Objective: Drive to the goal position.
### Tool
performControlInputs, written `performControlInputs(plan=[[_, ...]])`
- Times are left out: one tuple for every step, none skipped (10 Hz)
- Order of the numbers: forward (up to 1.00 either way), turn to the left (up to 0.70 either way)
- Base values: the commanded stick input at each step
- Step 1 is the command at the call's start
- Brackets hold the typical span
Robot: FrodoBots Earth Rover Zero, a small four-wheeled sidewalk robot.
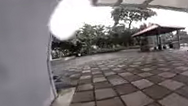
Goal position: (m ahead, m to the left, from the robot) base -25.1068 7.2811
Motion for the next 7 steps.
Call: performControlInputs(plan=[[0.00,-0.70],[0.00,-0.70],[0.00,-0.70],[0.00,-0.70],[0.00,-0.70],[0.00,-0.70],[0.00,-0.70]])
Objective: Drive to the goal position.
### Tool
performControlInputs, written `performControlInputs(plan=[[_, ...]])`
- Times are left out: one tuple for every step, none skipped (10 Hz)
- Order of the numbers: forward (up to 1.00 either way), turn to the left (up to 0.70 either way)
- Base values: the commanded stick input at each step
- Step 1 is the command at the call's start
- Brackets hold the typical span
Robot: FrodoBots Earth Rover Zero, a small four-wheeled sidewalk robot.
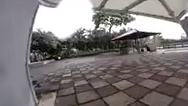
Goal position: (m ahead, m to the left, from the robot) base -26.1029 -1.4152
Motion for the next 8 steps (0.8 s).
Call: performControlInputs(plan=[[0.00,-0.70],[0.00,-0.70],[0.00,-0.70],[0.00,-0.70],[0.00,-0.70],[0.00,-0.70],[0.00,-0.70],[0.00,-0.70]])
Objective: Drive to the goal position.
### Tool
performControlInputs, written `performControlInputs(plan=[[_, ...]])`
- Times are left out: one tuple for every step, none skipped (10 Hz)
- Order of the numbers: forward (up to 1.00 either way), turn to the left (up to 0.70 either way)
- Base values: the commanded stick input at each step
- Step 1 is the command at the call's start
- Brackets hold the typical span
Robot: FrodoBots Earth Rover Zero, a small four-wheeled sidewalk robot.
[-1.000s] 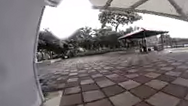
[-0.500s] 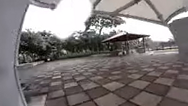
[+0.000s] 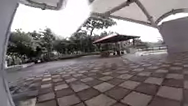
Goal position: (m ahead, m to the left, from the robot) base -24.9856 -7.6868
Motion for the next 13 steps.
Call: performControlInputs(plan=[[0.00,-0.70],[0.00,-0.70],[0.00,-0.70],[0.00,-0.70],[0.00,-0.70],[0.00,-0.70],[0.00,-0.84],[0.00,-0.85],[0.00,-0.85],[0.00,-0.95],[0.00,-1.00],[0.00,-1.00],[0.00,-1.00]])
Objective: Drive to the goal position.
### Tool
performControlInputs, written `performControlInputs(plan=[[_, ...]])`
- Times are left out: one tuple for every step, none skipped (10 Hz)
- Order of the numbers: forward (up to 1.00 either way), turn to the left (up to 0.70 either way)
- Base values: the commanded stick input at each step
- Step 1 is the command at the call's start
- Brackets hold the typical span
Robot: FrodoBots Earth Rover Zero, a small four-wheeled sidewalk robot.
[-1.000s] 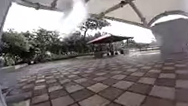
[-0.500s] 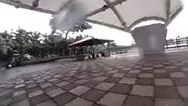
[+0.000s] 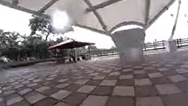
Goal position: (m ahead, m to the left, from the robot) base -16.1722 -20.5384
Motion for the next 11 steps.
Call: performControlInputs(plan=[[0.00,-1.00],[0.00,-1.00],[0.00,-1.00],[0.00,-1.00],[0.00,-1.00],[0.00,-1.00],[0.00,-1.00],[0.00,-1.00],[0.00,-0.98],[0.00,-0.88],[0.00,-0.81]])
